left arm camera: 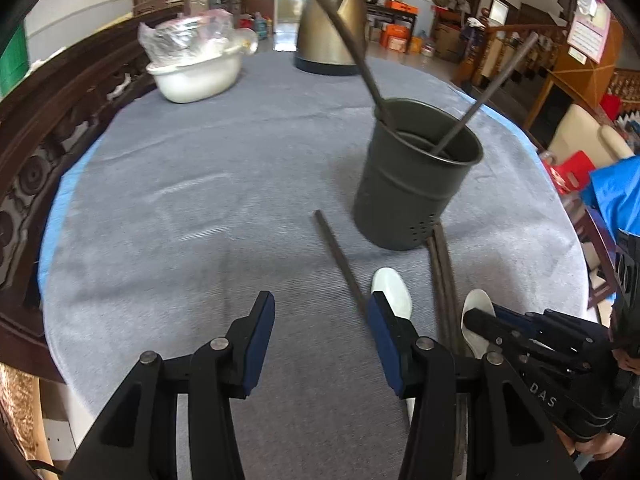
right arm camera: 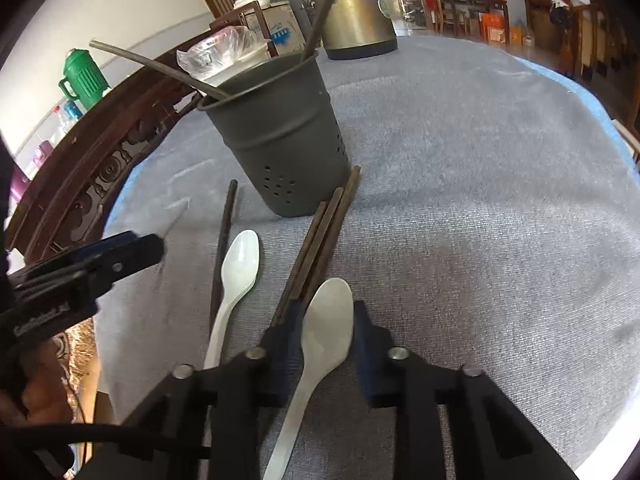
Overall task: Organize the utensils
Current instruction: 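Grasp a white spoon with the right tool while the left tool grasps another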
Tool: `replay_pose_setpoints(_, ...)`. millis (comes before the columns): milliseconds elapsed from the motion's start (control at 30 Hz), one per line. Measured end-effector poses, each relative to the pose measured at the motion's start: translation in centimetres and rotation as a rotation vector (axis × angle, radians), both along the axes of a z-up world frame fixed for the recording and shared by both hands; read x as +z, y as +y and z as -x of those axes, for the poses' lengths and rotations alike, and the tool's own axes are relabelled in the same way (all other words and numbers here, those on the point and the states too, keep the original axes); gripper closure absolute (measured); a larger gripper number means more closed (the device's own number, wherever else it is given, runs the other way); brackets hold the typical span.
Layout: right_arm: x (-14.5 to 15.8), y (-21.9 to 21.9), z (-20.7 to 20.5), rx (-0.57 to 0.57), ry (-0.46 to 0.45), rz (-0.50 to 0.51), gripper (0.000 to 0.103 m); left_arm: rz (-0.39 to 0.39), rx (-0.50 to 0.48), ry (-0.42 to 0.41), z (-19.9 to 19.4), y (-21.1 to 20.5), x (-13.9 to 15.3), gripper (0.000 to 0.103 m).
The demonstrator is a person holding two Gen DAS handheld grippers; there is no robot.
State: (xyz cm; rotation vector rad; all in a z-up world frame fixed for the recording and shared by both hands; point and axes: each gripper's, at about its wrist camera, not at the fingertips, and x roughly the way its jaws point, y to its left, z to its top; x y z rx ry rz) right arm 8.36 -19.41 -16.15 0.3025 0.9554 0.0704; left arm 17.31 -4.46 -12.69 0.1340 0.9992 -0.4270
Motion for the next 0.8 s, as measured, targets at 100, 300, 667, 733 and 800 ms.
replay_pose_setpoints(100,-0.2,-0.9,0.2,-0.022,-0.001,0.006,0.09,0.007,-0.047,0.012,-0.4,-1.2,-0.2,0.053)
replay_pose_setpoints(300,-0.3,-3.1,0.5,-0.075,0.0,-0.021,0.092,-0.007,-0.089,0.053,-2.0,-3.0,-1.6,0.065)
replay_pose_setpoints(667,-0.3,-7.5,1.2,-0.212,0.01,-0.041,0.092,0.006,-0.165,0.068,-2.6,-5.2,-3.1,0.098)
replay_pose_setpoints(733,-0.4,-8.6,1.3,-0.235,0.031,-0.112,0.09,0.018,-0.171,0.074,-2.7,-5.1,-3.1,0.098)
replay_pose_setpoints(800,-0.6,-9.1,1.2,-0.243,0.051,-0.186,0.088,0.027,-0.181,0.079,-2.7,-4.7,-3.1,0.098)
